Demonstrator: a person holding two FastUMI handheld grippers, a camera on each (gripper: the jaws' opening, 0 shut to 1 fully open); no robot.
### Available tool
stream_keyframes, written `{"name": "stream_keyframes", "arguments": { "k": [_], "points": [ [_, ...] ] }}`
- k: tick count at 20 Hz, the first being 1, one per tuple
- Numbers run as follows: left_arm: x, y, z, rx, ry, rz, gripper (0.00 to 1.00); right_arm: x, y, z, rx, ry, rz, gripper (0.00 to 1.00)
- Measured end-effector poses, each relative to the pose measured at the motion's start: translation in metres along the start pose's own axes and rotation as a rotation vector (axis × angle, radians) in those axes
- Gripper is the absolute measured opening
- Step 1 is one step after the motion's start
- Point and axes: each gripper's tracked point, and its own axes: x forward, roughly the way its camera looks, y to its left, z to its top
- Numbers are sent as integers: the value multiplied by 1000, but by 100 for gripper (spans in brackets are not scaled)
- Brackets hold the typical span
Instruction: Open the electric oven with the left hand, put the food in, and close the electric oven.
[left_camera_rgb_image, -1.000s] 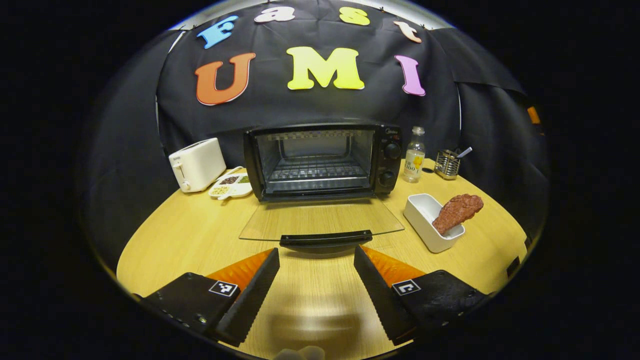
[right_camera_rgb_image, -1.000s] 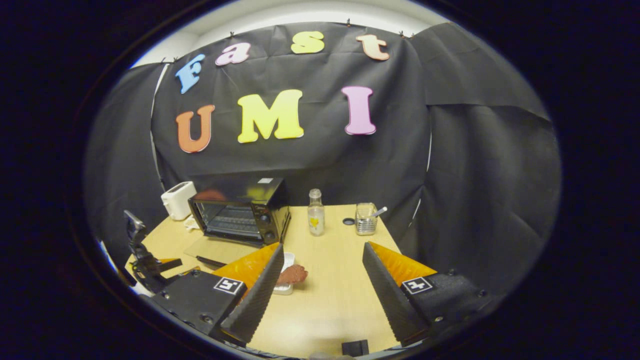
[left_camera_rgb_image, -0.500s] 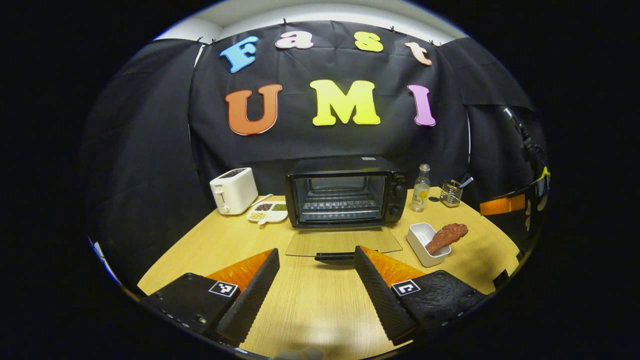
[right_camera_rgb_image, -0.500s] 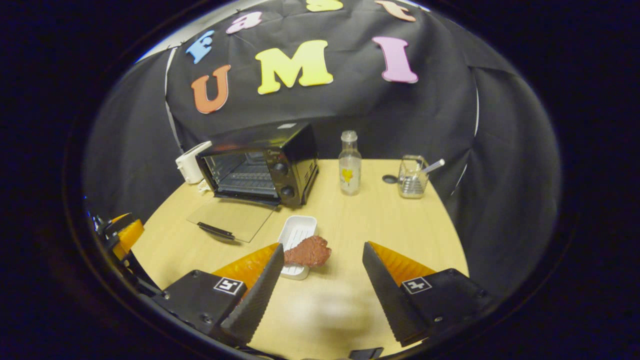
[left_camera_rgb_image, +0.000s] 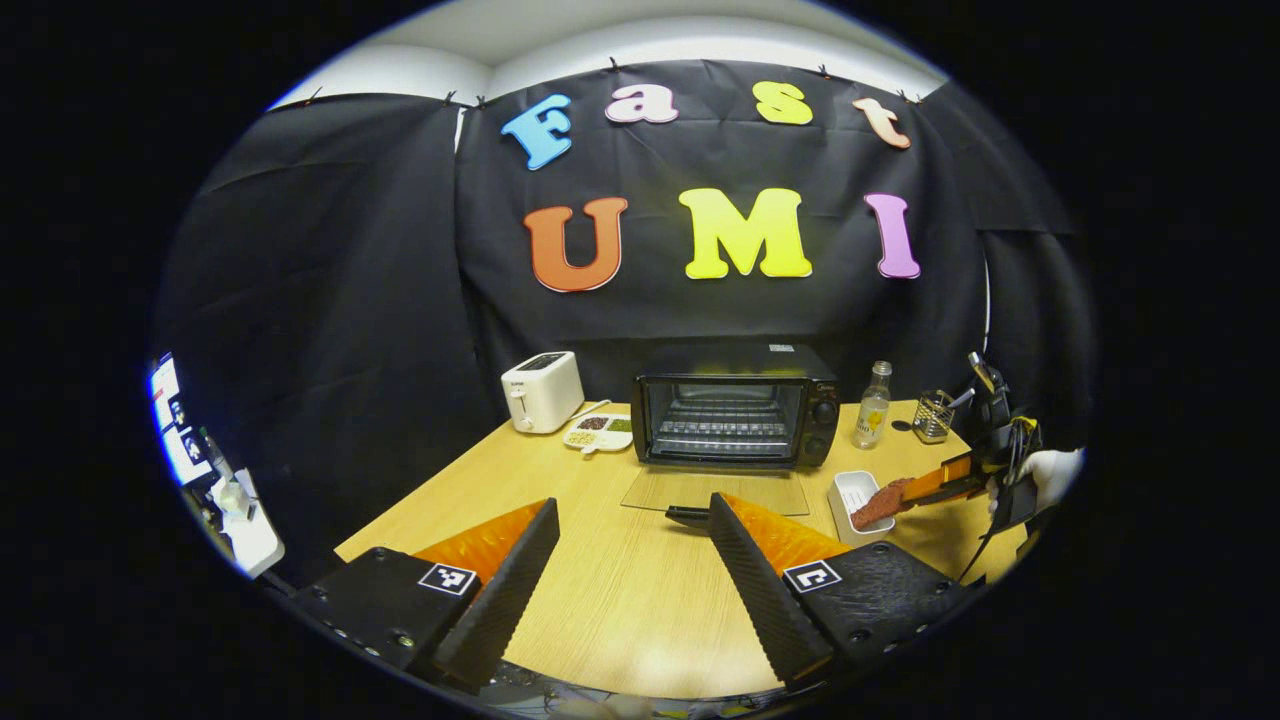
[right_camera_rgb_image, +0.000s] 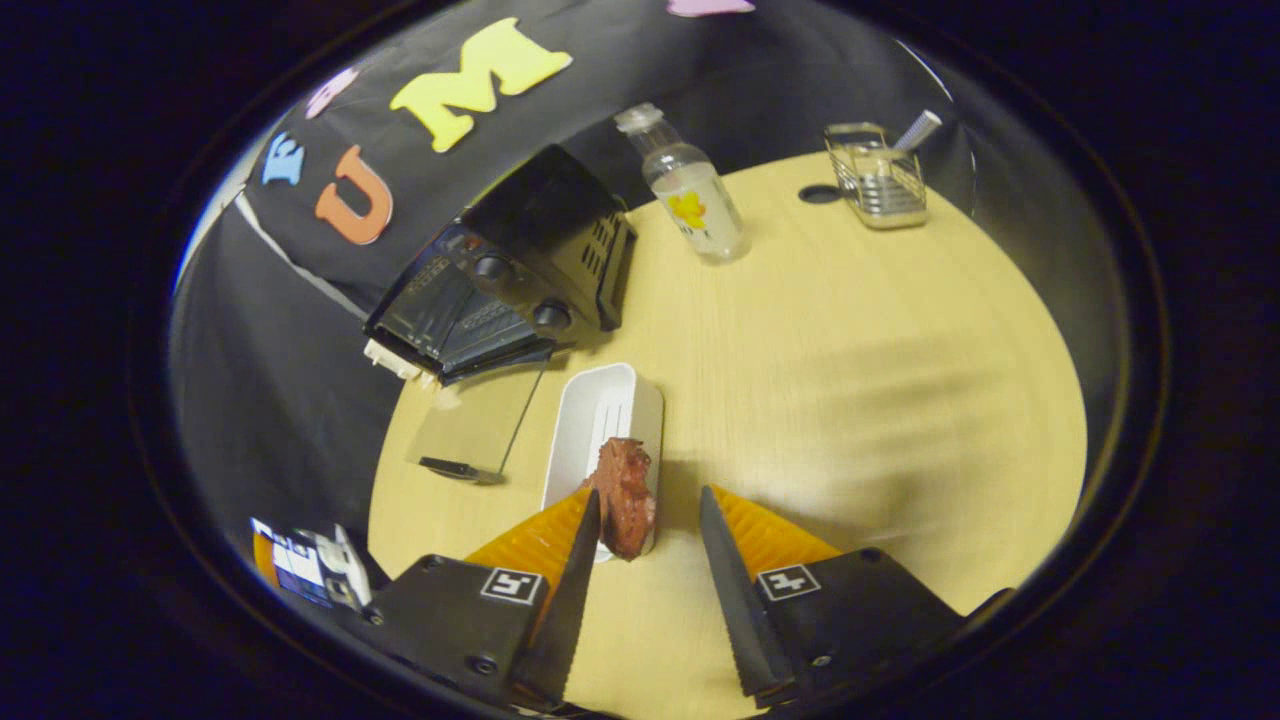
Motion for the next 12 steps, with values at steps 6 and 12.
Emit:
{"name": "stream_keyframes", "arguments": {
  "k": [6,12],
  "points": [
    [-28,-5,12,38,1,65,96,14,15,1,86,71,109,24],
    [-39,-4,20,60,-3,80,96,5,27,9,67,48,130,16]
  ]
}}
